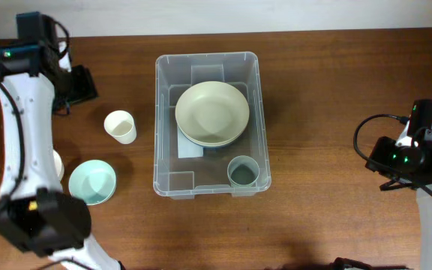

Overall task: Pack container
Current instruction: 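Move the left gripper over the cream cup and grasp its rim, then carry the cream cup into the container and drop it in the cups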

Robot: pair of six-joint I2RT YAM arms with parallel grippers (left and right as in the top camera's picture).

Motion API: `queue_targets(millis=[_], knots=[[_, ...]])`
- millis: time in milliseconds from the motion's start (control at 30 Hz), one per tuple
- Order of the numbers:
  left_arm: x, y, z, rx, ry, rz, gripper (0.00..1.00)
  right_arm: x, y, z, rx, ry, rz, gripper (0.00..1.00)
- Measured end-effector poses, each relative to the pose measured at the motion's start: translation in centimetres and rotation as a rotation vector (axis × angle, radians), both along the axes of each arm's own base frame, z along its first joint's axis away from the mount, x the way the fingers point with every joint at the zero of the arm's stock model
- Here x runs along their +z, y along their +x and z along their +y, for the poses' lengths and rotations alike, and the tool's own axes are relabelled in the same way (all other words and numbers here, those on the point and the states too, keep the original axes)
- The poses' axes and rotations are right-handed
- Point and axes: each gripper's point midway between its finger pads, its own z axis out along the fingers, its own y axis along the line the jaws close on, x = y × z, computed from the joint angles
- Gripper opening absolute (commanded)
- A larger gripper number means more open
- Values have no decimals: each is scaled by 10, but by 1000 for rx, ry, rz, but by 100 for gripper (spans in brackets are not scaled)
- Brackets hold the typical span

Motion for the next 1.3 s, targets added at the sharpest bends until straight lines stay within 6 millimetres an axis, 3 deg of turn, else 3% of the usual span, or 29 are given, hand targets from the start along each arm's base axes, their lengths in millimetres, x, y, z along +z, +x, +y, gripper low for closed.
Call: queue_targets(millis=[67, 167, 267, 300, 367, 467, 700, 800, 933, 1033, 1133, 1233, 1300], knots=[[-53, -1, 1, 9, -58, 153, 65, 0, 0, 0, 0, 0, 1, 53], [-102, 0, -8, -6, -101, 281, 65, 0, 0, 0, 1, 0, 1, 53], [-148, -3, -21, -35, -126, 395, 50, 0, 0, 0, 0, 0, 0, 53], [-154, -4, -24, -39, -131, 411, 36, 0, 0, 0, 0, 0, 0, 53], [-167, -4, -30, -55, -137, 439, 18, 0, 0, 0, 0, 0, 0, 54], [-172, -3, -32, -62, -140, 442, 4, 0, 0, 0, 0, 0, 0, 54], [-165, -4, -31, -63, -138, 442, 1, 0, 0, 0, 0, 0, 0, 53], [-143, -2, -32, -68, -131, 413, 1, 0, 0, 0, 0, 0, 0, 54], [-61, 13, -49, -119, -90, 207, 1, 0, 0, 0, 1, 0, 1, 54], [23, 12, -91, -224, -61, -30, 1, 0, 0, 0, 0, 0, 0, 54], [92, -9, -150, -373, -65, -218, 1, 0, 0, 0, 0, 0, 0, 54], [119, -34, -203, -515, -95, -283, 1, 0, 0, 0, 1, 0, 0, 54], [115, -47, -236, -601, -109, -264, 1, 0, 0, 0, 0, 0, 0, 54]])
